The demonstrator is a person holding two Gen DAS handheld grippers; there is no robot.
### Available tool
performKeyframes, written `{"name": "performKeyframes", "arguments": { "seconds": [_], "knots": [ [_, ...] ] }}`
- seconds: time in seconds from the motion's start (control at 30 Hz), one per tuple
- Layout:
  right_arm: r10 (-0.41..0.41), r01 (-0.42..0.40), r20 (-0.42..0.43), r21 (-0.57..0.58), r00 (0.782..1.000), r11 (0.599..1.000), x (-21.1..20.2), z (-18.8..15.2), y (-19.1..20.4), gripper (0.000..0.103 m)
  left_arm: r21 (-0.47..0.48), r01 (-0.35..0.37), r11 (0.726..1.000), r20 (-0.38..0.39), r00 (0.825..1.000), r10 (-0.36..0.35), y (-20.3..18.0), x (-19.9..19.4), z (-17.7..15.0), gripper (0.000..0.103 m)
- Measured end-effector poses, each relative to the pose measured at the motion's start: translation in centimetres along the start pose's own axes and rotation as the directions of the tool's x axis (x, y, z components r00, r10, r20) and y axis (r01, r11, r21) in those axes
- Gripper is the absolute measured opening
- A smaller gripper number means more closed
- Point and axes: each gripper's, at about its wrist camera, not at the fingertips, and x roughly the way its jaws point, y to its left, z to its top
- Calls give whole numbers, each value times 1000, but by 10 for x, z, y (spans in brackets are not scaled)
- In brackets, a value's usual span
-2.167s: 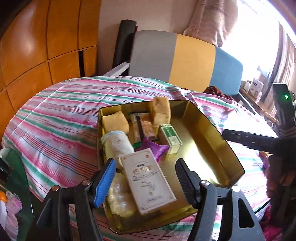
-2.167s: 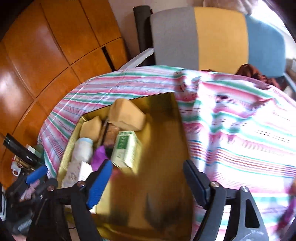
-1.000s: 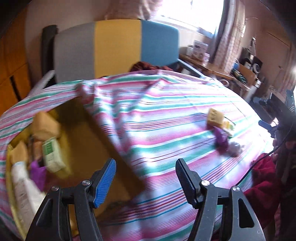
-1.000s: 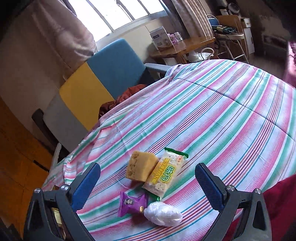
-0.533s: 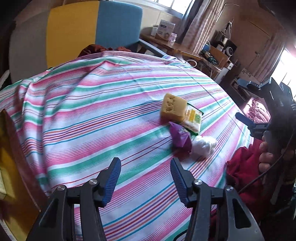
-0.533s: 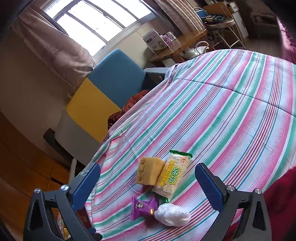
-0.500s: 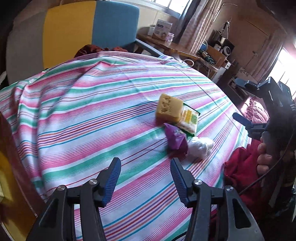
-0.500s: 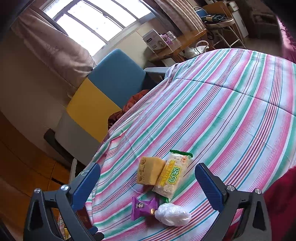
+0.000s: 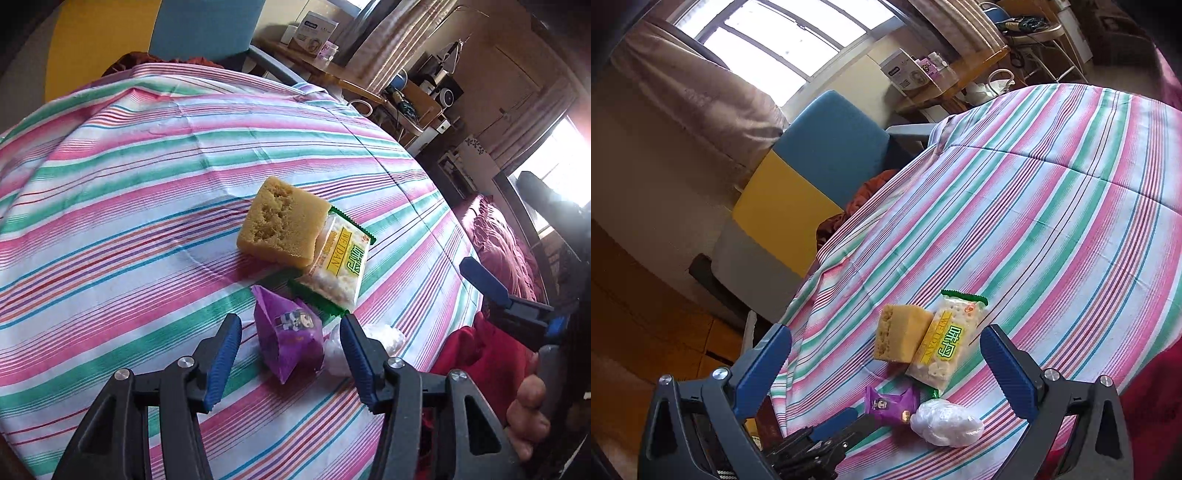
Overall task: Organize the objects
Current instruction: 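Grasp the purple candy packet with the left gripper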
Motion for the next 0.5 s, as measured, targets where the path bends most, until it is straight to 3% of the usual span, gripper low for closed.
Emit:
{"name": "performKeyframes", "arguments": {
  "seconds": [0.13, 0.17, 0.2, 0.3, 0.5],
  "knots": [
    [3, -3, -10, -1, 1000, 1000, 2, 0, -1, 103, -27, -6, 1000, -46, 999, 4, 2, 28, 2, 53],
    [1, -1, -11, 0, 1000, 1000, 3, 0, -1, 103, -5, -21, 1000, -17, 1000, 21, 0, 27, 1, 44],
    [0, 0, -13, 1, 1000, 1000, 3, 0, -1, 103, 8, -26, 1000, -17, 1000, 26, 0, 26, 0, 42],
    [-6, 6, -14, 0, 1000, 1000, 4, 1, -2, 103, 13, -9, 1000, 4, 1000, 8, 6, 16, -10, 41],
    [-20, 19, -17, -11, 1000, 1000, 5, 2, -1, 103, 51, -92, 994, 73, 993, 88, 25, -17, -42, 41]
  ]
}}
